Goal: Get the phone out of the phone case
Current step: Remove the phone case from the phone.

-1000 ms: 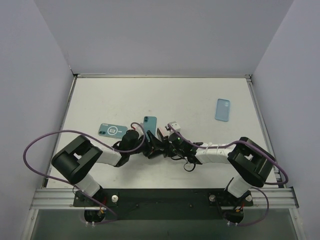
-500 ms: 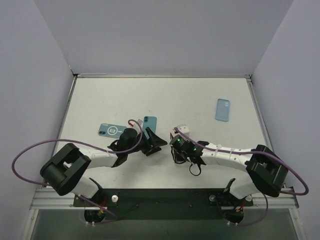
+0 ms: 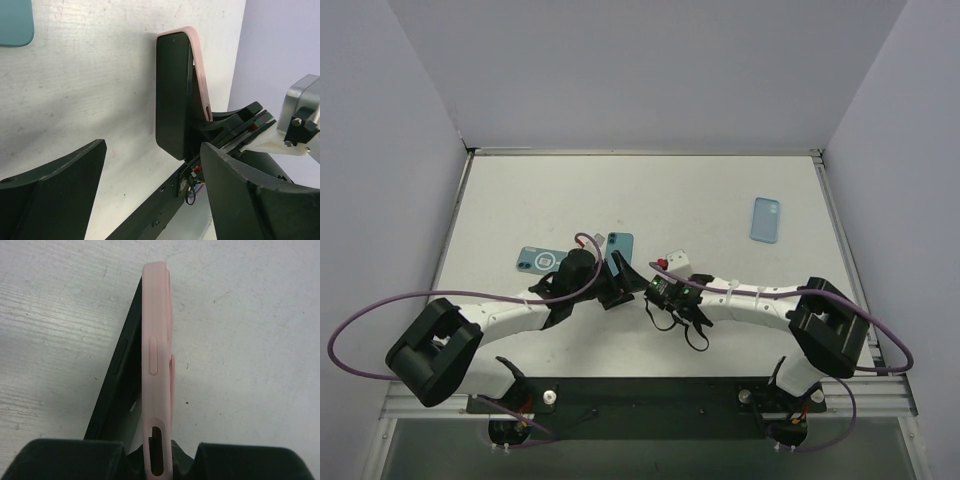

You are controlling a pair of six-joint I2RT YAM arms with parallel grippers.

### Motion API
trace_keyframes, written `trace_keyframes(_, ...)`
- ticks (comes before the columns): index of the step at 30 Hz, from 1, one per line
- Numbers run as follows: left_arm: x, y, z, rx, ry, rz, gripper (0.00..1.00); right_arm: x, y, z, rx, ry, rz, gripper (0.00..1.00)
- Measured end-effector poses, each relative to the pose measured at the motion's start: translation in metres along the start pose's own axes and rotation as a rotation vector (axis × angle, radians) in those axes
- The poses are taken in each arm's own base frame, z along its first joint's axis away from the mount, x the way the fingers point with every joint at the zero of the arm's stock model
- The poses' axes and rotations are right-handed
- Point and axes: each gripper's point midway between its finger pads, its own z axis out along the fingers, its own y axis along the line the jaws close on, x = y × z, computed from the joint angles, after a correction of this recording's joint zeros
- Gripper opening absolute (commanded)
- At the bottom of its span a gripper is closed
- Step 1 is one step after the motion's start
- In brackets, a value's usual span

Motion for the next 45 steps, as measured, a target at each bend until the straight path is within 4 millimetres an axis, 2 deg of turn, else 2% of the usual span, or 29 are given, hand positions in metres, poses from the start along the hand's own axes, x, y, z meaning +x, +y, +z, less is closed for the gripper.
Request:
trace_keyframes(8,0.004,0.010,0.000,-0.036,0.015,0.016,0.87,-0.011,0.016,0.001,-0.010,0.022,-0.065,0.00)
trace_keyframes(16,0.006,0.015,-0.001,-0.049,0.027,0.051,0.88,-0.018,0.018,-0.004,-0.087,0.060,-0.050,0.00)
trace_keyframes(23,0.024,0.031,0.015,-0.090,0.103,0.084,0.88,-0.018,0.024,-0.010,-0.175,0.081,-0.030,0.00)
trace_keyframes(28,0.038,0.019,0.022,-0.053,0.134,0.116,0.88,-0.018,0.026,-0.010,-0.191,0.080,-0.027,0.00)
trace_keyframes(36,0.033,0.006,0.016,0.009,0.067,0.098,0.88,-0.018,0.028,-0.010,-0.201,0.081,-0.028,0.00)
trace_keyframes(45,0.044,-0.001,0.018,0.020,0.081,0.116,0.85,-0.018,0.029,-0.011,-0.209,0.082,-0.027,0.00)
